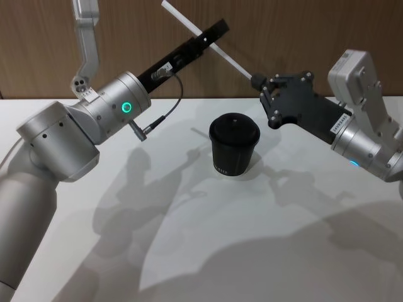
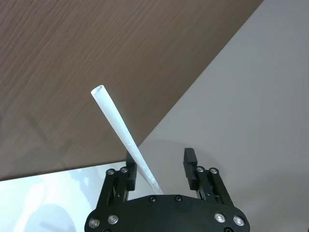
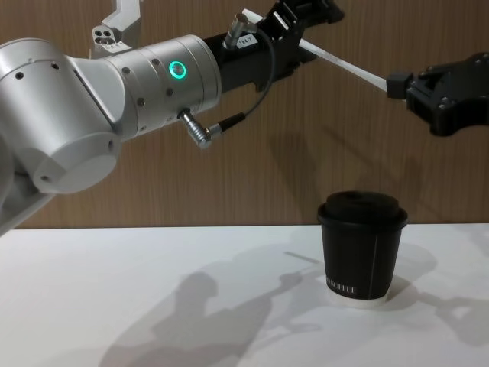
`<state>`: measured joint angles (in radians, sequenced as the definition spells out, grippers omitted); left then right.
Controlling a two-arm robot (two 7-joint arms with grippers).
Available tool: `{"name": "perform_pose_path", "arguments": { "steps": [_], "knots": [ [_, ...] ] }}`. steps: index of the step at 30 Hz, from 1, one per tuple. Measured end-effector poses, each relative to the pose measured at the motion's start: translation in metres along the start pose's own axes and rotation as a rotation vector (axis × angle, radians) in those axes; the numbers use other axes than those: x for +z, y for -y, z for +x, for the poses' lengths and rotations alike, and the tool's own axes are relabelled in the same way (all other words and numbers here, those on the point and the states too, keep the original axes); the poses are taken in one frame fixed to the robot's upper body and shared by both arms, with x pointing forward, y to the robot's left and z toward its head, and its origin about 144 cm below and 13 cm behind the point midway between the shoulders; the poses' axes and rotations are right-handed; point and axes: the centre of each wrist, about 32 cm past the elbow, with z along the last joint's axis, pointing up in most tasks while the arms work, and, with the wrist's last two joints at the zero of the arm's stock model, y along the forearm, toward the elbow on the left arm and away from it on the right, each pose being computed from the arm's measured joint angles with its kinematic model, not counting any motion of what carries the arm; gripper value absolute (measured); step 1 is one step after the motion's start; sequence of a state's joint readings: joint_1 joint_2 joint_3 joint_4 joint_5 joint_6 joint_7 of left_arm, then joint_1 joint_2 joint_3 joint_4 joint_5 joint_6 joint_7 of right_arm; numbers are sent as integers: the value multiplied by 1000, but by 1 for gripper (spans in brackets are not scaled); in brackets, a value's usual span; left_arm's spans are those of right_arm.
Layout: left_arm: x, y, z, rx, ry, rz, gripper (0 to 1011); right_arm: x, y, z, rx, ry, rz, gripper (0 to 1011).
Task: Pick up the straw with one hand, pass it to the other hand, and insert it into the cup.
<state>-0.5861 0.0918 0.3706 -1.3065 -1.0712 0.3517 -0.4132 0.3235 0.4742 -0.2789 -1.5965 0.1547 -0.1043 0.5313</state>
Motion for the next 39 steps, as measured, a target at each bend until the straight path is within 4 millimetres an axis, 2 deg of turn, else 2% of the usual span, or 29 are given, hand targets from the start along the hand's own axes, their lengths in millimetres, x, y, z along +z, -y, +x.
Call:
{"name": "perform_pose_path", "arguments": {
  "steps": [2, 4, 5, 6, 9, 10, 18, 28, 32, 39],
  "knots": [
    [0, 0, 0, 0, 0, 0, 561, 0, 0, 0, 0, 0, 0, 0],
    [0, 0, 0, 1, -1, 0, 475, 0, 0, 0, 0, 0, 0, 0],
    [0, 0, 0, 1, -1, 0, 475, 0, 0, 0, 0, 0, 0, 0],
    [0, 0, 0, 2, -1, 0, 413, 0, 0, 0, 0, 0, 0, 0],
    [0, 0, 0, 2, -1, 0, 329, 0, 0, 0, 0, 0, 0, 0],
    [0, 0, 0, 2, -1, 0, 270, 0, 0, 0, 0, 0, 0, 0],
    [-1, 1, 0, 2, -2, 0, 73, 0, 0, 0, 0, 0, 0, 0],
    [-1, 1, 1, 3, -3, 0, 6, 0, 0, 0, 0, 0, 0, 21],
    [-1, 1, 1, 3, -3, 0, 5, 0, 0, 0, 0, 0, 0, 115],
    [-1, 1, 1, 3, -2, 1, 6, 0, 0, 0, 0, 0, 0, 337]
  ]
}}
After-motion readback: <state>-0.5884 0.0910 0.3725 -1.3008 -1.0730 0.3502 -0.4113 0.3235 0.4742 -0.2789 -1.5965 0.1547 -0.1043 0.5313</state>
